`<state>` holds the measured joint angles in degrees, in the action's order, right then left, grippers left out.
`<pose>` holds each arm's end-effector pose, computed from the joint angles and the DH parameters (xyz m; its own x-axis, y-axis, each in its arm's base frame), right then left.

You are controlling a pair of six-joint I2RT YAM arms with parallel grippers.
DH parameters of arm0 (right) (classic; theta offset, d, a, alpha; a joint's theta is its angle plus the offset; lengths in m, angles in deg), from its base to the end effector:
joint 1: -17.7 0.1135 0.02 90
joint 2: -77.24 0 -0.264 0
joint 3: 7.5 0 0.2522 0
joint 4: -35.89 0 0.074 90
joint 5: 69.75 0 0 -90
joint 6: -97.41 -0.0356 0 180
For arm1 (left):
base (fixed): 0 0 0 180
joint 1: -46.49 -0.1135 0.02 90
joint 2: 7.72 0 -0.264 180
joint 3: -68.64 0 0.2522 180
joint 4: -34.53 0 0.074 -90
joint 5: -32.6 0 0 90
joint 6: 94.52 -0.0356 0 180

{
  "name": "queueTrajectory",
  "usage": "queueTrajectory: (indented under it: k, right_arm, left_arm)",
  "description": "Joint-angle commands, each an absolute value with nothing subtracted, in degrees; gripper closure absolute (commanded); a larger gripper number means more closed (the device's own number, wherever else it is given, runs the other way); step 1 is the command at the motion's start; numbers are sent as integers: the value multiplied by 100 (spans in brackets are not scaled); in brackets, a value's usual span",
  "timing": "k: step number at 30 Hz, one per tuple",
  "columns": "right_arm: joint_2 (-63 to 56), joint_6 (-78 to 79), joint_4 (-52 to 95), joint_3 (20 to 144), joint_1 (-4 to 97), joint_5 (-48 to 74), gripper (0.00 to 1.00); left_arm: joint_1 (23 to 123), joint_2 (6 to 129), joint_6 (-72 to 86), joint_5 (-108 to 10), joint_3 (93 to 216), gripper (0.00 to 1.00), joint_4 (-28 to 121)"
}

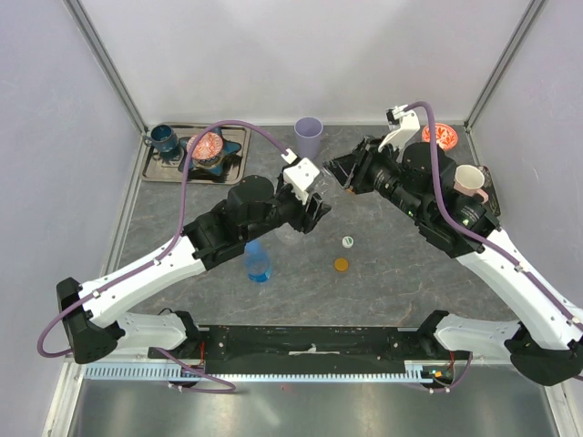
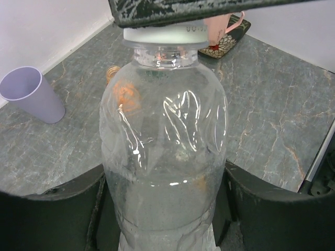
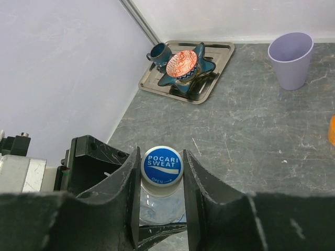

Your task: Unscrew the bottle caps

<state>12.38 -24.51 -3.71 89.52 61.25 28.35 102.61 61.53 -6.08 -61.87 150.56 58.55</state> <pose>0.1699 0.1546 0.4726 -0.3868 0.3546 -0.8513 -0.4434 0.7379 0.5088 0.1583 -0.2308 0.3941 -0.0883 0.1802 -0.9797 0.7878 0.6145 0.0420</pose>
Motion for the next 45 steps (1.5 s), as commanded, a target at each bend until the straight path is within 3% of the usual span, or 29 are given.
queueTrajectory:
  k: [1, 2, 3, 8, 15, 21, 27, 35, 41, 45]
  right_arm:
    - [1404, -2317, -204, 8800, 6120, 2825, 90]
    - [1431, -2282, -212, 8791, 6129, 2781, 98]
    - [1492, -2256, -204, 8747, 6129, 2763, 100]
    - [1756, -1589, 7, 8720, 6120, 1713, 100]
    - [1958, -885, -2, 9028, 6129, -257, 100]
    - [2599, -849, 1041, 8326, 6129, -1744, 100]
    - [2617, -867, 1132, 8377, 6129, -2694, 100]
    - [2547, -612, 1219, 8518, 6129, -4011, 100]
    - [2687, -777, 1841, 8238, 6129, -4303, 100]
    - [2618, -1043, 2108, 8096, 6129, -4409, 100]
  left_arm:
    - [10327, 5951, -874, -6137, 15096, 52, 5567]
    - [10318, 5934, -882, -6084, 15087, 52, 5567]
    - [10327, 5890, -883, -5918, 15069, 52, 5550]
    - [10292, 5670, -935, -4934, 15025, 52, 5479]
    - [9369, 5687, 48, -817, 15271, 52, 5287]
    - [8982, 6056, 1173, 1445, 15438, 53, 4426]
    - [8938, 6372, 2692, 2361, 15228, 52, 2524]
    - [8938, 6812, 4837, 2635, 14973, 50, 112]
    - [8938, 7322, 6595, 2636, 14911, 48, -1971]
    - [8938, 7507, 7054, 2741, 14981, 47, -2334]
